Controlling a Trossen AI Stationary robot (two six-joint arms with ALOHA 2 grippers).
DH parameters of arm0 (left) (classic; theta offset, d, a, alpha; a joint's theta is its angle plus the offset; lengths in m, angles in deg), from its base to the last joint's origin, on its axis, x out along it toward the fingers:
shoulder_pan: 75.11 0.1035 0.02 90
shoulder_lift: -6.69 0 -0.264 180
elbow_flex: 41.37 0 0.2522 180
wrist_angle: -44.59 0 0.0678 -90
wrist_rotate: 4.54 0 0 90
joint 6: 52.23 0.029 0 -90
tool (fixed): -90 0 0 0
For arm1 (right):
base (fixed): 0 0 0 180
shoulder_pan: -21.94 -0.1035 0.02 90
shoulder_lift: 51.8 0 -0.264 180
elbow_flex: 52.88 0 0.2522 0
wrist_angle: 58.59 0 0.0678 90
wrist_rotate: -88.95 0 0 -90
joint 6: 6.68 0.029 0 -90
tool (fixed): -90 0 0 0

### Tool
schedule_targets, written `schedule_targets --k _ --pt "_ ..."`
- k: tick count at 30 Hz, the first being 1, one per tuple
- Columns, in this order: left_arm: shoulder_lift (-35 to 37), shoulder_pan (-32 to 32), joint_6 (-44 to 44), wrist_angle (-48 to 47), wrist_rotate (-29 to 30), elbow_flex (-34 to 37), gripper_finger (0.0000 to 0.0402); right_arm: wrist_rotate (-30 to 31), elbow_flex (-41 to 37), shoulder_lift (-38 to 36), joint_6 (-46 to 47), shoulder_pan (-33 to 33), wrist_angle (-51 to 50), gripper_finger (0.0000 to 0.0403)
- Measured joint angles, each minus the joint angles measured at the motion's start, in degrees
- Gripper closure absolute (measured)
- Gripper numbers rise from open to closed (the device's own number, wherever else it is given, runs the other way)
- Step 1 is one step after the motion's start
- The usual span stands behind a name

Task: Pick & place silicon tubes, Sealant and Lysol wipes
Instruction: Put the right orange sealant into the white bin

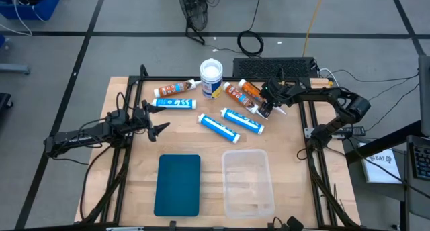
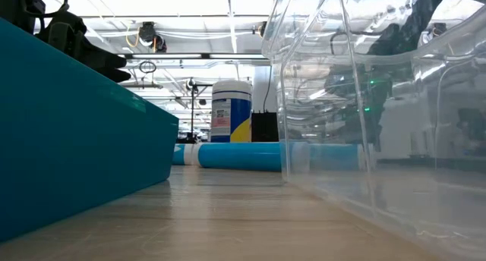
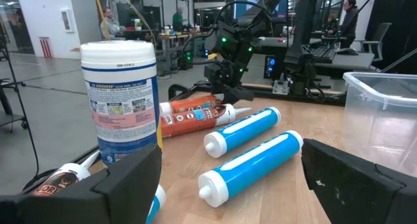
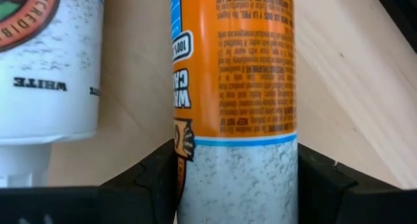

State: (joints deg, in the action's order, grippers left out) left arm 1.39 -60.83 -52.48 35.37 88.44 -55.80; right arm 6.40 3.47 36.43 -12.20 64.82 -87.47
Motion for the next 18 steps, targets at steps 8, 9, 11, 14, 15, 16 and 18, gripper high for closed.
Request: schedule_targets --k 8,9,11,14,15,16,18 --pt "0.0 0.0 0.0 0.0 0.0 0.0 0.0039 0.1 0.0 0.0 -0.8 0.0 1.3 0.0191" --pt "0.0 0.0 0.0 0.0 0.0 0.0 0.0039 0.1 0.0 0.0 -0.8 0.0 1.7 0.0191" --pt "0.0 0.0 0.0 0.0 0.0 0.0 0.0039 0.2 0.0 0.0 -1.1 0.0 2.7 0.0191" --pt "0.0 0.0 0.0 0.0 0.0 0.0 0.0039 0.3 0.0 -0.3 -1.2 0.0 4.0 0.0191" --pt "0.0 0.0 0.0 0.0 0.0 0.0 0.0039 0.3 0.0 -0.4 -1.3 0.0 4.1 0.0191" --pt "0.0 0.0 0.0 0.0 0.0 0.0 0.0039 0.3 0.0 -0.6 -1.4 0.0 4.3 0.0191" --pt "0.0 0.0 0.0 0.0 0.0 0.0 0.0039 1.1 0.0 -1.0 -1.4 0.0 4.4 0.0191"
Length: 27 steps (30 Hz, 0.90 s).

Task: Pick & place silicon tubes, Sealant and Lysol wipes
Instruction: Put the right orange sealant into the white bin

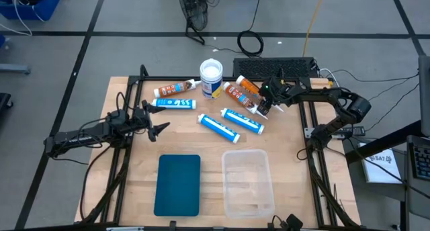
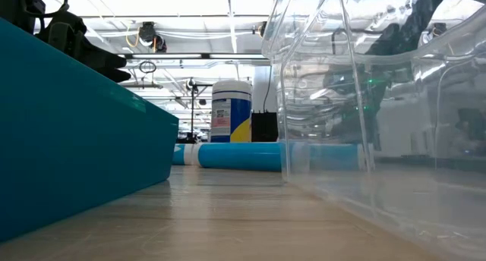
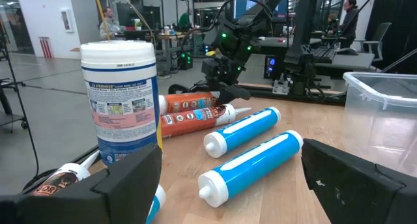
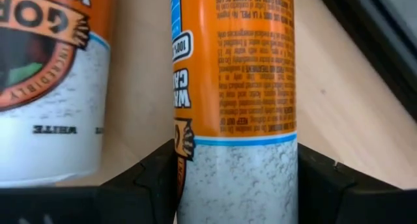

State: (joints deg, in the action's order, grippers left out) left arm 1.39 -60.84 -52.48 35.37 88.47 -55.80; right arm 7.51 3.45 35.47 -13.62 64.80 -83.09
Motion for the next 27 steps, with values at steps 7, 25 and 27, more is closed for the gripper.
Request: schedule_targets --k 7,25,27 --pt "0.0 0.0 0.0 0.0 0.0 0.0 0.0039 3.6 0.0 -2.9 0.0 -0.2 0.0 0.0191" --pt "0.0 0.0 0.0 0.0 0.0 0.0 0.0039 3.4 0.1 -19.0 2.1 -6.8 -0.2 0.0193" --pt "0.0 0.0 0.0 0.0 0.0 0.0 0.0039 3.4 0.1 -20.0 2.5 -8.6 -0.2 0.0194"
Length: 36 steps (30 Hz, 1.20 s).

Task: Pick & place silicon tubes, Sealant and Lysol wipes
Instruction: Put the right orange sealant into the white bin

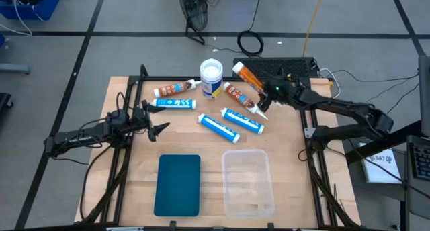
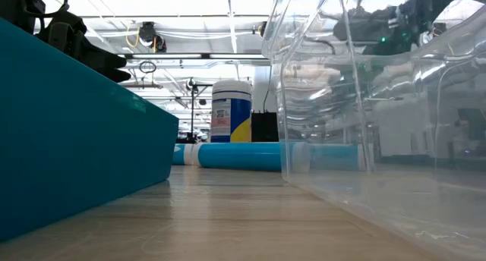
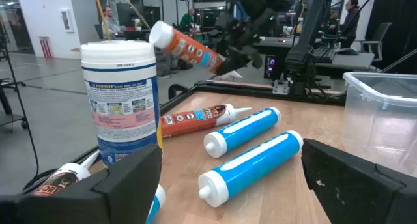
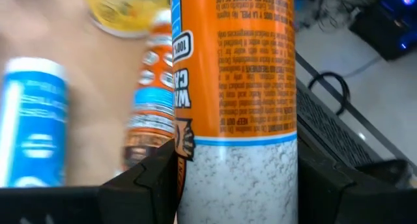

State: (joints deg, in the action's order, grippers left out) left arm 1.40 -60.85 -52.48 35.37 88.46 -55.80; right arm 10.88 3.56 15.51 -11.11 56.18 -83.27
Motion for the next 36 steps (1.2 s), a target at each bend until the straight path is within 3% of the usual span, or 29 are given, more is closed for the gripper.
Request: schedule_targets --k 36 --pt "0.0 0.0 0.0 0.0 0.0 0.0 0.0039 0.0 0.0 -1.8 0.8 -23.7 10.7 0.0194"
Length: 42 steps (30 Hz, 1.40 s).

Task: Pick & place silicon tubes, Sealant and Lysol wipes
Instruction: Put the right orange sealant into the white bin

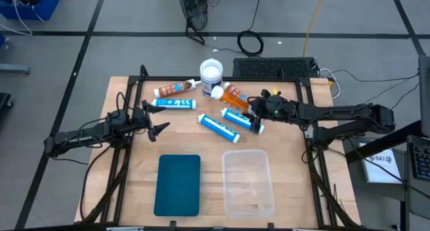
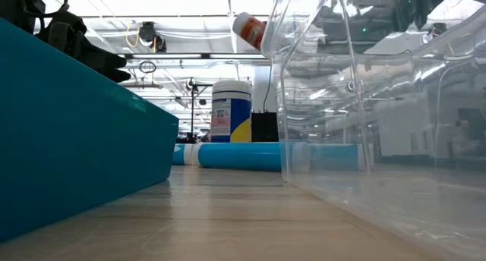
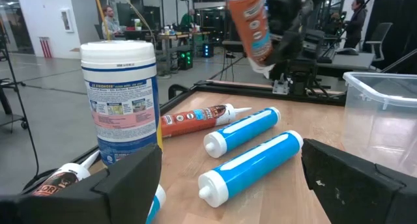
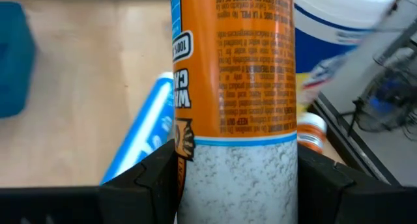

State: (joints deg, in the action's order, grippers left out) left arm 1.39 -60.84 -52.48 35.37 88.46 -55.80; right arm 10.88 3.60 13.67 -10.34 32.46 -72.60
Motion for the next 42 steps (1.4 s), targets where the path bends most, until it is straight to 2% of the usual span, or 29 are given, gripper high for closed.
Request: schedule_targets --k 14,26,29,33,42 --pt "0.0 0.0 0.0 0.0 0.0 0.0 0.0039 0.1 0.0 -2.2 2.2 -14.7 9.9 0.0194" --pt "0.0 0.0 0.0 0.0 0.0 0.0 0.0039 0.1 0.1 -0.8 6.3 -35.3 26.5 0.0194" --pt "0.0 0.0 0.0 0.0 0.0 0.0 0.0039 0.6 0.1 1.5 6.3 -40.5 31.6 0.0194" --pt "0.0 0.0 0.0 0.0 0.0 0.0 0.0039 4.6 0.1 7.0 5.5 -46.5 40.0 0.0194" --pt "0.0 0.0 0.0 0.0 0.0 0.0 0.0039 11.0 0.0 19.6 0.1 -54.6 55.4 0.0194"
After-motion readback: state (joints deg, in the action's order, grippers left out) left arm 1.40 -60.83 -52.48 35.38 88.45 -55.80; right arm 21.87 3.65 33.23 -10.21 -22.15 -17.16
